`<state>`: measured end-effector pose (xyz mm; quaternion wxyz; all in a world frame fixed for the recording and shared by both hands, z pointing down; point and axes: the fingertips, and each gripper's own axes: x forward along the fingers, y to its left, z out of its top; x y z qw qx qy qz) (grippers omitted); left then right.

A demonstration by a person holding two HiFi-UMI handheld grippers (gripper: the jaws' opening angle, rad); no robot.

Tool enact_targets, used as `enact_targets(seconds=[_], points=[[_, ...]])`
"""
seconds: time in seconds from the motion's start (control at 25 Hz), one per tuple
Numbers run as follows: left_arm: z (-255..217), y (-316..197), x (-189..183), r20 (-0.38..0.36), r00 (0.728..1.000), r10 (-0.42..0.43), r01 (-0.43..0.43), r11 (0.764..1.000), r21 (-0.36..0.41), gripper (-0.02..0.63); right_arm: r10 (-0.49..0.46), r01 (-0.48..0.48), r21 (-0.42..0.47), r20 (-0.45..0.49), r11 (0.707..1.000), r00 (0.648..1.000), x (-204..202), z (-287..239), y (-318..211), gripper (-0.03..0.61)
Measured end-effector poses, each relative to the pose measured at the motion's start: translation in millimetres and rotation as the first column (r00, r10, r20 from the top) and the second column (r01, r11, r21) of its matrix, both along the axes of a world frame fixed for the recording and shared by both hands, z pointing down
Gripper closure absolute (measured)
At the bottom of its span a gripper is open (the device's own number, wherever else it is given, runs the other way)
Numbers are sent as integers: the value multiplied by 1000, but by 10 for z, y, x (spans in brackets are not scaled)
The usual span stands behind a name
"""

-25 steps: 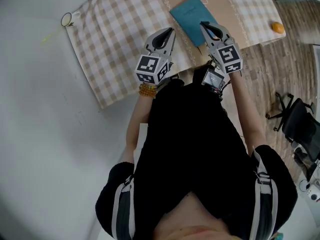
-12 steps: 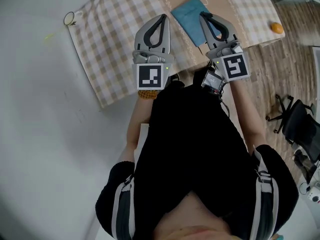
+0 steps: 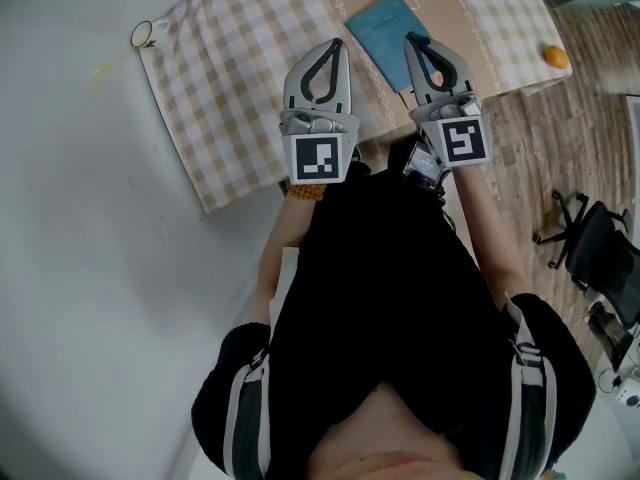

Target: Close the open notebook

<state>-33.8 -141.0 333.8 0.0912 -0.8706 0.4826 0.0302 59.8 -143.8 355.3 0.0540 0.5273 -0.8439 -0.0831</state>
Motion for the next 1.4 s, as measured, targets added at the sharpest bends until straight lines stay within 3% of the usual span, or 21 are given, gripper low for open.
enact_targets(seconds=[0.52, 0.68, 0.8, 1.4], points=[[573, -47, 91, 21, 1000, 12, -9, 991, -134, 609, 10, -10, -78, -7, 997, 1000, 53, 418, 72, 578], [667, -102, 200, 28, 999, 27, -22, 985, -172, 609, 16, -20, -145, -27, 989, 999, 167, 507, 42, 578], [776, -39, 102, 7, 1000, 28, -27, 983, -180, 609, 17, -21, -167, -22, 986, 1000, 70, 704, 124, 578], [960, -33, 117, 36, 998, 47, -39, 978, -206, 609, 31, -34, -240, -19, 970, 999, 183, 975, 115, 578]])
